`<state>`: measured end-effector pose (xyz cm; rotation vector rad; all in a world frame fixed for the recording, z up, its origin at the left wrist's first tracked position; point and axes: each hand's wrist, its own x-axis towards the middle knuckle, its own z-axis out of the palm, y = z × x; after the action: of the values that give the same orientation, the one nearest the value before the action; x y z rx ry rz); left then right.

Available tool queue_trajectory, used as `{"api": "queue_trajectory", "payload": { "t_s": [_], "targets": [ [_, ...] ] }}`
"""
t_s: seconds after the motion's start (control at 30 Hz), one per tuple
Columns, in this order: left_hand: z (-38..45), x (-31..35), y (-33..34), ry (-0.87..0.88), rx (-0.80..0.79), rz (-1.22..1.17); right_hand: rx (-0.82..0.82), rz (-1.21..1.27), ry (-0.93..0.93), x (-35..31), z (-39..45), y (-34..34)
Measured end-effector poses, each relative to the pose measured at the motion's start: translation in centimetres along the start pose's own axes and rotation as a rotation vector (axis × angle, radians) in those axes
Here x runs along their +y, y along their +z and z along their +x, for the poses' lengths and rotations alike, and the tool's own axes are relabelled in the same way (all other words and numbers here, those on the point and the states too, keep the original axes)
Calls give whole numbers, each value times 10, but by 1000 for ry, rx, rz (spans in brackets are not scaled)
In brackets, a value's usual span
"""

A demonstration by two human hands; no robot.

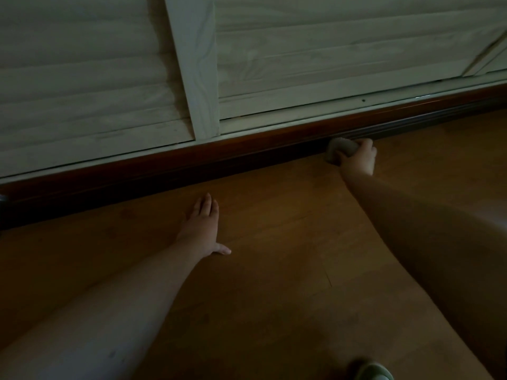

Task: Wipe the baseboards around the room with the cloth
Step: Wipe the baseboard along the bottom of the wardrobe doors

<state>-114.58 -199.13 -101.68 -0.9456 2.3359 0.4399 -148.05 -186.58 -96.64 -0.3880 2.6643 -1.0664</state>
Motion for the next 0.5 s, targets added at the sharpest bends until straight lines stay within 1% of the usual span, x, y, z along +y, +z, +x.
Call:
{"api": "queue_trajectory", "payload": {
  "t_s": [0.17,0.27,0.37,0.47,0.5],
  "targets": [
    [-1,0,-3,2,-12,9,-45,58,-76,6,-23,17],
    [-9,-5,5,52,28,19,-37,72,-117,2,-42,34],
    [-29,-16,21,82,38,53,-92,64,-163,-3,-69,46],
    [-44,-23,16,142,4,182,-98,52,-131,-5,-103,54],
    [-49,-22,9,145,11,176,-86,52,-101,-7,-116,55]
  ]
}}
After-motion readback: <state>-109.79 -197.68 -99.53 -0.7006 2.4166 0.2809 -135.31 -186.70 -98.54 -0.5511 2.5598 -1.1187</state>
